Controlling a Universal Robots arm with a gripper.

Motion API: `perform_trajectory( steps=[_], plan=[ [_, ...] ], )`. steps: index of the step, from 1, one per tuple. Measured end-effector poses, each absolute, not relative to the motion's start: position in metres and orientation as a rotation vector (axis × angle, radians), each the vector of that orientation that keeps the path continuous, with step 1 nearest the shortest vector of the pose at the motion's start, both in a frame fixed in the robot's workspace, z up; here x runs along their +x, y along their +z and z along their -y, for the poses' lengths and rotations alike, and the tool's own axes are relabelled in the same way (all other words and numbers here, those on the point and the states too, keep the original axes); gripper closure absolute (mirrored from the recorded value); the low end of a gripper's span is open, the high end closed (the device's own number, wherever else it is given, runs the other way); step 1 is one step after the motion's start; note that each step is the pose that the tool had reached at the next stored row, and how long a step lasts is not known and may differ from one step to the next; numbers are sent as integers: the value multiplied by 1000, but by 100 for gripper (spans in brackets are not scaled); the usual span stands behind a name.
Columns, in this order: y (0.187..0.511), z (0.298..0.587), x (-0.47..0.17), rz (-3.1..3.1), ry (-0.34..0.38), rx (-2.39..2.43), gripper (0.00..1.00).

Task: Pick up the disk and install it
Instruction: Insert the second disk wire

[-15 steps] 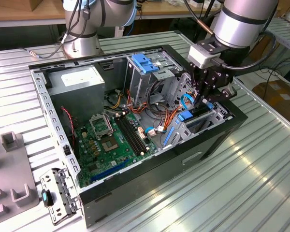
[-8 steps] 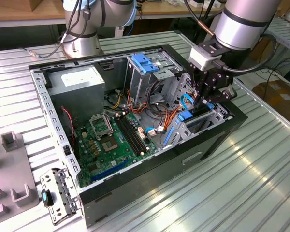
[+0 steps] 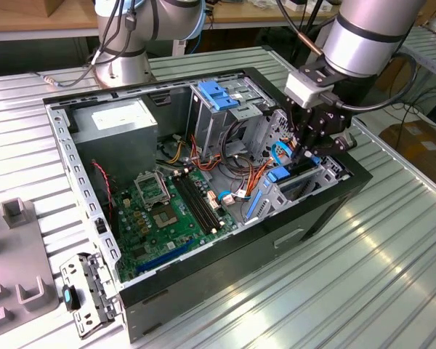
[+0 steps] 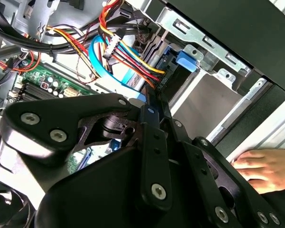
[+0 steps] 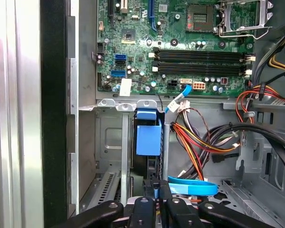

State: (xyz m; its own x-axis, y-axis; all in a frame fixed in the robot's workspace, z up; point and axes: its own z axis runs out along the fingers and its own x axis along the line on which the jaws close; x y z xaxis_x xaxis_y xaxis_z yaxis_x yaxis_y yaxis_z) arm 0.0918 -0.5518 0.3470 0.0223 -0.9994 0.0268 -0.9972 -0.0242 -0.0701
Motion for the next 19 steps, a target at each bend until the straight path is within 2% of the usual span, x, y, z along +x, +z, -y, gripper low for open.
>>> perform_trajectory(
  steps=[19],
  plan=[
    [347,553,95,-2165,-88,-2215,84]
  ],
)
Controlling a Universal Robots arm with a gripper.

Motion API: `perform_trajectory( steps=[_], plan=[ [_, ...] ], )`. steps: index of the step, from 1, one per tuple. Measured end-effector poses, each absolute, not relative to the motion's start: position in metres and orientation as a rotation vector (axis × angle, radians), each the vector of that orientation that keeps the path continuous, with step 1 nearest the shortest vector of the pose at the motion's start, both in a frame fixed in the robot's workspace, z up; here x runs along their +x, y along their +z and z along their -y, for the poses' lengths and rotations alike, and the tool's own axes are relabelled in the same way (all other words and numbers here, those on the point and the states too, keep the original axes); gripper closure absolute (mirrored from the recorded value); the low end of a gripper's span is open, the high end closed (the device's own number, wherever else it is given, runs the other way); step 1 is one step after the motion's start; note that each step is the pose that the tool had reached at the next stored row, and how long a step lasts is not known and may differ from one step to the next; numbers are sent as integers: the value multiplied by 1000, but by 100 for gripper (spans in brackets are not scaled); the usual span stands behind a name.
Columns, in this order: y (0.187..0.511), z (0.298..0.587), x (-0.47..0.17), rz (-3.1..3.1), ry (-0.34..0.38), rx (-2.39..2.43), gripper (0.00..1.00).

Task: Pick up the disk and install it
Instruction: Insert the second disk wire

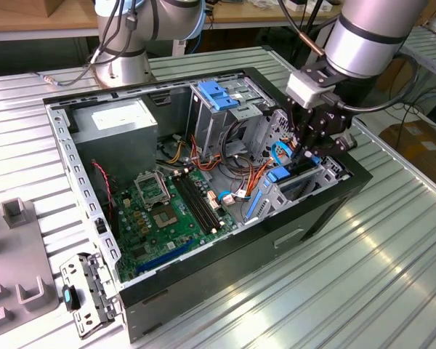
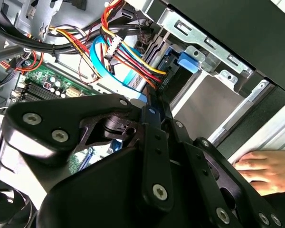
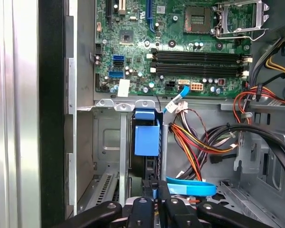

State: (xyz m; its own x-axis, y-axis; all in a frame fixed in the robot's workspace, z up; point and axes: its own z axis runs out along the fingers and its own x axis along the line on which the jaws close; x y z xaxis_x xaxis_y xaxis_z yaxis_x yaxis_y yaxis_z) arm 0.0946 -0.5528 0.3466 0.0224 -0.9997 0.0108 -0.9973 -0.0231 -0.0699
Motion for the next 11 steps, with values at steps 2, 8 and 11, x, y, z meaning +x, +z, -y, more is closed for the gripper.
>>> perform_trajectory(
  steps=[2,8,11],
  plan=[
    [346,553,98,-2163,-77,-2212,84],
    [344,554,99,-2159,-68,-2208,84],
    [340,554,99,-2159,-66,-2207,84]
  ],
)
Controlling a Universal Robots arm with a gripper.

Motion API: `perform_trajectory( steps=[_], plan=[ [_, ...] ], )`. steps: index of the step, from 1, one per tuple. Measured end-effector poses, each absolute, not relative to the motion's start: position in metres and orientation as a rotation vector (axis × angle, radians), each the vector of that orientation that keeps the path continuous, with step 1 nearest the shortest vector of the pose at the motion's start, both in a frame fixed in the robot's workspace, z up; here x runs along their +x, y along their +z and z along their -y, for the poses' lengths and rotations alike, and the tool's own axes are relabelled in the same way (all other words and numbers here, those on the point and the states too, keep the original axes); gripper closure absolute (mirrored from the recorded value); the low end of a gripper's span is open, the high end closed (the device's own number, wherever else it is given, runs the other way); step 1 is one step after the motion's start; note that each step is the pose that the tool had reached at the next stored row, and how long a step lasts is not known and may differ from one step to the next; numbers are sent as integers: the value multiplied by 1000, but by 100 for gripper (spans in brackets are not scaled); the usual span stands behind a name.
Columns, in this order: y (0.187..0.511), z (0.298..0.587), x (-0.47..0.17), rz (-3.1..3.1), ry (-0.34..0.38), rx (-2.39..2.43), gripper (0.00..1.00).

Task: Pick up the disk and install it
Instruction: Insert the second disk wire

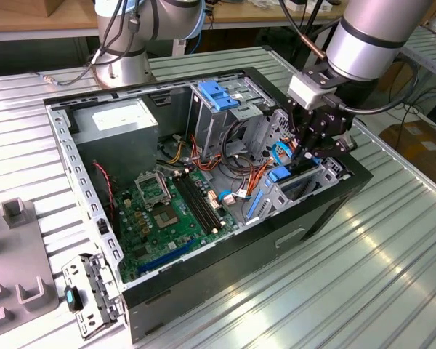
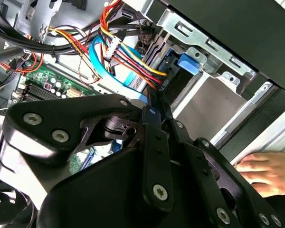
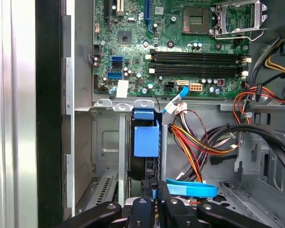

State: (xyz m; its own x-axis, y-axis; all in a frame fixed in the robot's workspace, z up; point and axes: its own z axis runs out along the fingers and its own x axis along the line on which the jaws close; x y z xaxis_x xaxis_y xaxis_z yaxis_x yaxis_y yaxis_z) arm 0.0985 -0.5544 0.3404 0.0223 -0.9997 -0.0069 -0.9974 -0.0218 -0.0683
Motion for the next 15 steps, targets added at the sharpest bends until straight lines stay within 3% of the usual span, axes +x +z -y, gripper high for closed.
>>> perform_trajectory(
  steps=[7,8,15],
  plan=[
    [340,555,99,-2158,-65,-2206,83],
    [343,555,99,-2157,-63,-2206,77],
    [354,555,99,-2158,-65,-2206,77]
  ],
)
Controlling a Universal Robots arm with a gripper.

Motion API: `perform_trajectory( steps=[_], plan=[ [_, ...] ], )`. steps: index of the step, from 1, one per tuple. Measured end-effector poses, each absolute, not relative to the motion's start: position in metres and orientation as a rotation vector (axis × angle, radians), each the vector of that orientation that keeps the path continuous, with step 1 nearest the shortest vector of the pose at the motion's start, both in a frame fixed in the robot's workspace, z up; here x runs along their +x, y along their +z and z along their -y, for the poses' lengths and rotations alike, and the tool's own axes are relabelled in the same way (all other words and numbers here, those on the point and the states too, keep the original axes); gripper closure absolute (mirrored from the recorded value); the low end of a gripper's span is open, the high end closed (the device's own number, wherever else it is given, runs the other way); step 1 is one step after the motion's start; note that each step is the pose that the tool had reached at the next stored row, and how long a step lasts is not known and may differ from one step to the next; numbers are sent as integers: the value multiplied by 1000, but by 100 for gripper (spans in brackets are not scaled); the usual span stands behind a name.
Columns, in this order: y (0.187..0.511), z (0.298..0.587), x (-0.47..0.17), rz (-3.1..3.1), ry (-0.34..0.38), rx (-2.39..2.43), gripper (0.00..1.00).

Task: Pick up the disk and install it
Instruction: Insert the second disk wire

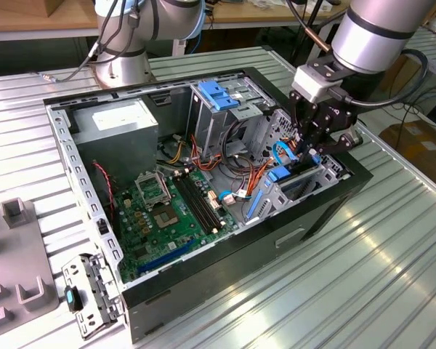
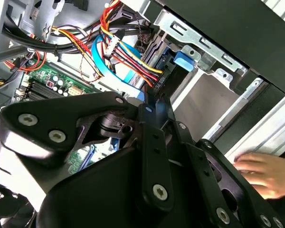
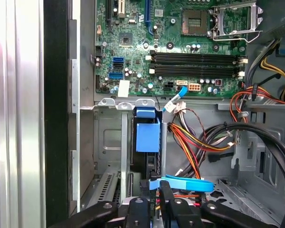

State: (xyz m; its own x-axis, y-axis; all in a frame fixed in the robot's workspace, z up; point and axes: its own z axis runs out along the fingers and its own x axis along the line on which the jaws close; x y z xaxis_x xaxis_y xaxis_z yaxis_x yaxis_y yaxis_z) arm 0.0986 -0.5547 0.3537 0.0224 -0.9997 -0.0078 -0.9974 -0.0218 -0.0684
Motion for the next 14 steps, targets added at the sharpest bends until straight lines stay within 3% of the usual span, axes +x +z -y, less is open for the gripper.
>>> perform_trajectory(
  steps=[5,14],
  plan=[
    [354,555,99,-2158,-65,-2207,89],
    [354,555,98,-2158,-66,-2206,89]
  ],
)
